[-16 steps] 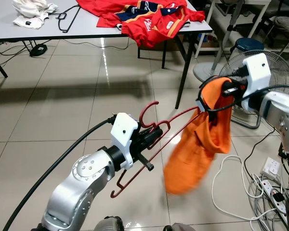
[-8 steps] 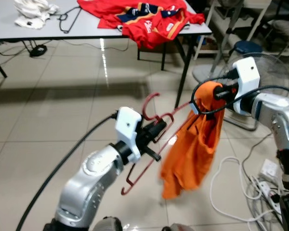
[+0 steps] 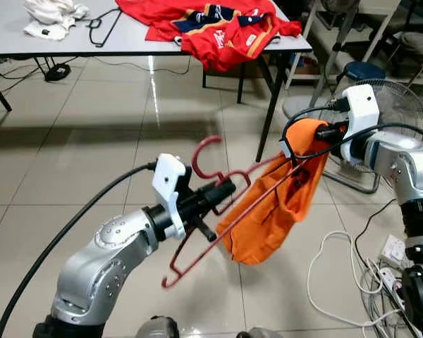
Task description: Hang hanger
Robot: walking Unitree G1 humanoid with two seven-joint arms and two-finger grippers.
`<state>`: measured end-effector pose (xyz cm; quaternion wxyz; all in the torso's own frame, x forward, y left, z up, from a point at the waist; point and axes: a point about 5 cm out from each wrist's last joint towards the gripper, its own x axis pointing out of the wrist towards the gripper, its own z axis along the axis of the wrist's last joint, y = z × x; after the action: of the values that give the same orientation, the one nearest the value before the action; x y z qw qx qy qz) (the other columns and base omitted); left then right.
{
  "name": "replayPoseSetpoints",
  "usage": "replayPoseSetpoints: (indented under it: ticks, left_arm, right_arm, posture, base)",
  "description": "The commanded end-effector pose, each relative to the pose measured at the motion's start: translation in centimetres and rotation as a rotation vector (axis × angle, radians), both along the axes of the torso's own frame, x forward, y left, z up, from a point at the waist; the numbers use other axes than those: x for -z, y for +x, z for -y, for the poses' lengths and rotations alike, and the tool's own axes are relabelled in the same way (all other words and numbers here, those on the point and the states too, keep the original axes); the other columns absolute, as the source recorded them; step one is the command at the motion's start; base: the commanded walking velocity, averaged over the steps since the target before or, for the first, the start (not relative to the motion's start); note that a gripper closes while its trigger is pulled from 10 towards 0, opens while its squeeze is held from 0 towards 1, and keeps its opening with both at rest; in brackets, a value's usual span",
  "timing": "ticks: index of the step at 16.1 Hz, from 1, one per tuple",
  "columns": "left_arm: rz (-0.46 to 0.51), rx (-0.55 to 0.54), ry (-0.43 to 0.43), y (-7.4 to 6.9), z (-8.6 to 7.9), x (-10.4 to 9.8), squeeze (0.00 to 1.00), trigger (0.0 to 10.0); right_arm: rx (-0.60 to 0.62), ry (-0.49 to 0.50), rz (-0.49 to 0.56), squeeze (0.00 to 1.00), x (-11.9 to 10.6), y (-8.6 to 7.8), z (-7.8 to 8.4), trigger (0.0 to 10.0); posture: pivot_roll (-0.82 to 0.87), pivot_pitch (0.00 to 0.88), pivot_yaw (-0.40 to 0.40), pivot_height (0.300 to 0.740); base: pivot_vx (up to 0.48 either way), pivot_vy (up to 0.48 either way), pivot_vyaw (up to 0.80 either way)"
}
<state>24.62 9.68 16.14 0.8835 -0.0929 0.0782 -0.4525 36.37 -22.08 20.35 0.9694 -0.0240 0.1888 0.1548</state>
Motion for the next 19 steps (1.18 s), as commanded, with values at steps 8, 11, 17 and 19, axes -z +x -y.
replayPoseSetpoints:
  ticks: [8,11,17,19]
  left_arm:
    - [-0.116,0.03,0.017,0.2,1.8,0.7,0.0,10.0]
    - [-0.135,-0.036,0.083,0.6,1.6,1.5,0.0,10.0]
    - [-0.131,-0.114,0.028,0.1,-2.0,0.5,0.0,10.0]
    - [-0.131,-0.118,0.044,0.1,-2.4,0.6,0.0,10.0]
  right_arm:
    - [-0.047,0.089,0.027,0.0,-0.6,0.4,-1.8,10.0]
    - [-0.069,0.091,0.024,0.0,-0.7,0.4,-2.2,10.0]
    - [-0.058,0.067,0.017,0.0,-0.8,0.2,-1.2,10.0]
    - [-0.057,0.067,0.016,0.0,-0.7,0.2,-1.3,10.0]
  posture:
    - [-0.11,0.083,-0.077,0.74]
    - [-0.12,0.086,-0.085,0.74]
    - [-0.12,0.096,-0.097,0.74]
    - [-0.12,0.098,-0.096,0.74]
  base:
    - [0.0,0.0,0.0]
    - [0.0,0.0,0.0]
    - [0.0,0.0,0.0]
    - [0.0,0.0,0.0]
